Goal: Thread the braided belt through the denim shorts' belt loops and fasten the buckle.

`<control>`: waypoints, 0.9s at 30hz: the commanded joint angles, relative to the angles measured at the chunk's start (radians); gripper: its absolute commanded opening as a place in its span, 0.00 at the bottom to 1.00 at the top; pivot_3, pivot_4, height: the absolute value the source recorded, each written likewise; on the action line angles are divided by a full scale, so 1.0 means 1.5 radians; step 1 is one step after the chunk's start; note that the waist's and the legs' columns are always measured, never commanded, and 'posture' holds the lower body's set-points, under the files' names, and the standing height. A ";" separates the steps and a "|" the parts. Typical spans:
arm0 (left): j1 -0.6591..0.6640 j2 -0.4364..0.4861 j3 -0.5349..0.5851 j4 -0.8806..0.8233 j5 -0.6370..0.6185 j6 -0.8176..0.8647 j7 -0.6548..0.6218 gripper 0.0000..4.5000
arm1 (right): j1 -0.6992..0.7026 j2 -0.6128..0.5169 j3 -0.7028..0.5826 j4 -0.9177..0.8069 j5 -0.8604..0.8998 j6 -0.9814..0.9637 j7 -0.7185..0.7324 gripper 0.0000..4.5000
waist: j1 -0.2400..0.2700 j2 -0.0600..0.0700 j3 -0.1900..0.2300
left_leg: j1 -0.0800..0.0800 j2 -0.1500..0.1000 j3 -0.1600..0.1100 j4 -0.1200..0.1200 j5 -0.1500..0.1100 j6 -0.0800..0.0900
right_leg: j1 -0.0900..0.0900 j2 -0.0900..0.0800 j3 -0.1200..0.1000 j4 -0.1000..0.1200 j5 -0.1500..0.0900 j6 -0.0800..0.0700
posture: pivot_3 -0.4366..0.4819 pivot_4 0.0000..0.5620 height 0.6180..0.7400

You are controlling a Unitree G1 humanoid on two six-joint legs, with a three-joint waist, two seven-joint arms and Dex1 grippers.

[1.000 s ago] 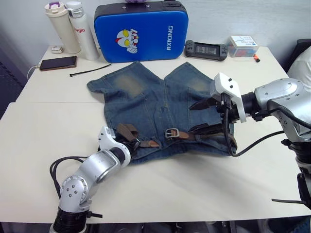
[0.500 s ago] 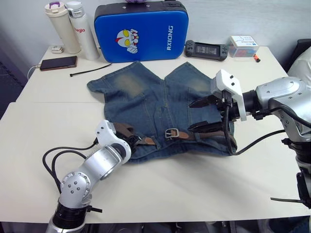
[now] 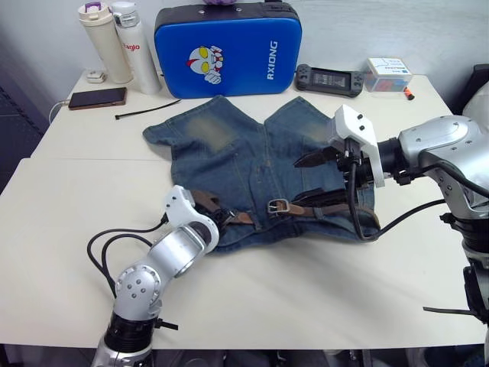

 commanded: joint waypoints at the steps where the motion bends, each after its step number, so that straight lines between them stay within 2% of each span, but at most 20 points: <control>1: -0.025 0.032 -0.027 -0.010 -0.002 0.057 0.013 0.00 | -0.016 0.006 -0.014 -0.019 0.011 0.009 -0.006 0.99 | -0.001 0.000 0.000 | 0.000 0.000 0.000 0.000 0.000 0.000 | 0.000 0.000 0.000 0.000 0.000 0.000 | 0.48 0.27 0.38; 7: -0.087 0.071 -0.039 -0.018 0.000 0.109 0.015 0.00 | -0.007 0.015 -0.019 -0.035 0.020 0.027 -0.022 0.99 | -0.003 0.000 0.000 | 0.000 0.000 0.000 0.000 0.000 0.000 | 0.000 0.000 0.000 0.000 0.000 0.000 | 0.48 0.27 0.38; 16: -0.101 0.058 -0.047 0.004 0.000 0.130 0.002 0.00 | -0.008 0.011 -0.017 -0.046 0.022 0.044 -0.038 0.99 | -0.004 0.000 0.000 | 0.000 0.000 0.000 -0.001 0.000 0.000 | 0.000 0.000 0.000 0.000 0.000 0.000 | 0.48 0.27 0.38; 21: -0.100 0.027 -0.052 0.058 0.006 0.137 0.006 0.00 | -0.006 0.009 -0.021 -0.051 0.026 0.050 -0.043 0.99 | -0.002 0.000 0.000 | 0.000 0.000 0.000 0.000 0.000 0.000 | 0.000 0.000 0.000 0.000 0.000 0.000 | 0.48 0.27 0.38; 27: -0.093 -0.039 -0.033 0.111 -0.026 0.125 -0.001 0.00 | -0.003 0.012 -0.021 -0.055 0.027 0.053 -0.051 0.99 | 0.006 0.000 0.000 | 0.000 -0.001 0.000 0.000 0.000 0.000 | 0.001 -0.001 0.000 0.000 0.000 0.000 | 0.48 0.27 0.38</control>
